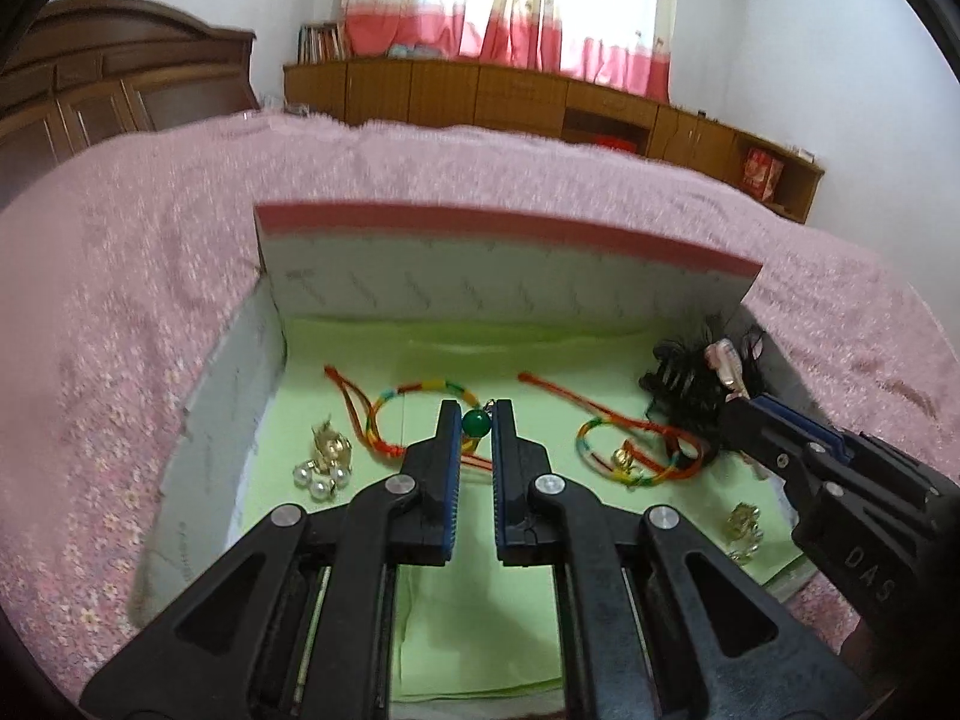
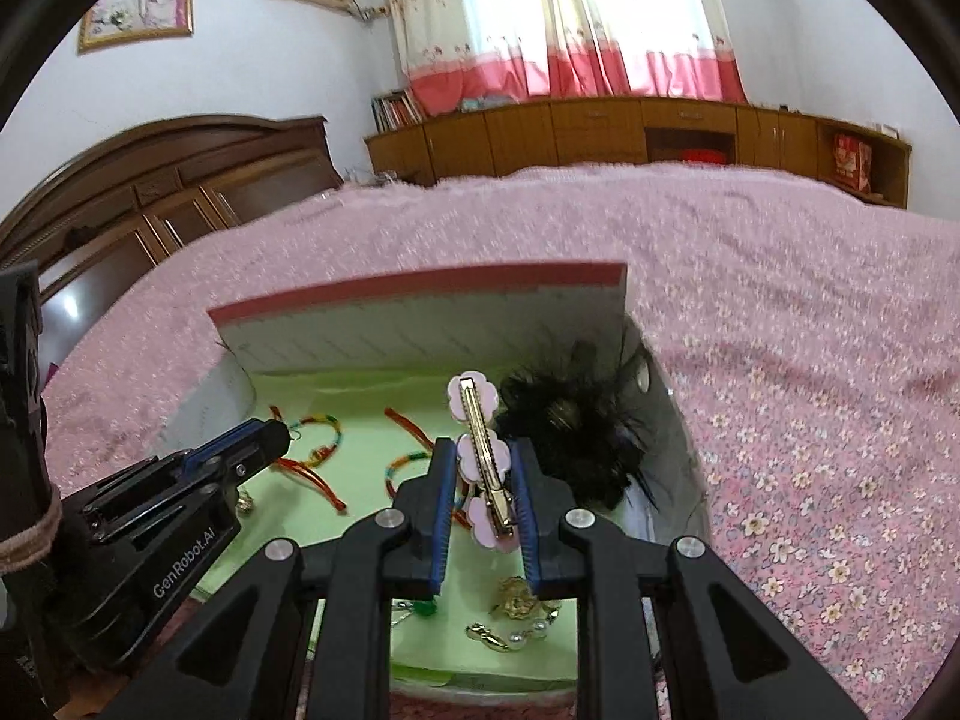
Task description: Organize jewelry
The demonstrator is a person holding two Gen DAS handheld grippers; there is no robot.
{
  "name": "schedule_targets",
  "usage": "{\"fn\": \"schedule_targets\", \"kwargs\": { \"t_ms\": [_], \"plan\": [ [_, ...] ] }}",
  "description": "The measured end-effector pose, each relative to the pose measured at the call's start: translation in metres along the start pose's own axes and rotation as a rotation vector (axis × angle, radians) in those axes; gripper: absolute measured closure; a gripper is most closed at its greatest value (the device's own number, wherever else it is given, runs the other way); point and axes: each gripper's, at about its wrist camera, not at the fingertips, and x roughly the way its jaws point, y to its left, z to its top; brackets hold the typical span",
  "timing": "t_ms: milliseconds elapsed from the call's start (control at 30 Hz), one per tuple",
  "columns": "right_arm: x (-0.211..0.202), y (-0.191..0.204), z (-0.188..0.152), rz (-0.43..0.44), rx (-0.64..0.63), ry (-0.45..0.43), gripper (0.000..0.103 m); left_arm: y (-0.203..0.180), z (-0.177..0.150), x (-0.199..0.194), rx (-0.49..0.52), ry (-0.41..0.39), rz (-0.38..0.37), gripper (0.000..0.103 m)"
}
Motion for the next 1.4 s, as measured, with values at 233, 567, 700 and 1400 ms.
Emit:
{"fn": "schedule_targets", "kwargs": {
  "t_ms": [233,567,700,1400],
  "plan": [
    [0.009,0.001,-0.001,0.009,-0.014,0.054,0.082,0.005,0.0,0.005,-0.022,0.06,0.013,0.101],
    [-0.014,0.0,0.005,0.034,0.019,0.02,0.07,0.004,0.002,-0.008,-0.029,0.089,-0.001,0.088],
    [-0.027,-0.001,0.008,0.044,0.026,0.0,0.065,0.005,0.002,-0.023,-0.028,0.082,-0.007,0.088],
    [-0.108,0.006,-0.024,0.037,0.03,-0.102,0.049,0.001,-0.014,-0.091,-0.006,0.005,0.029,0.081]
  ]
}}
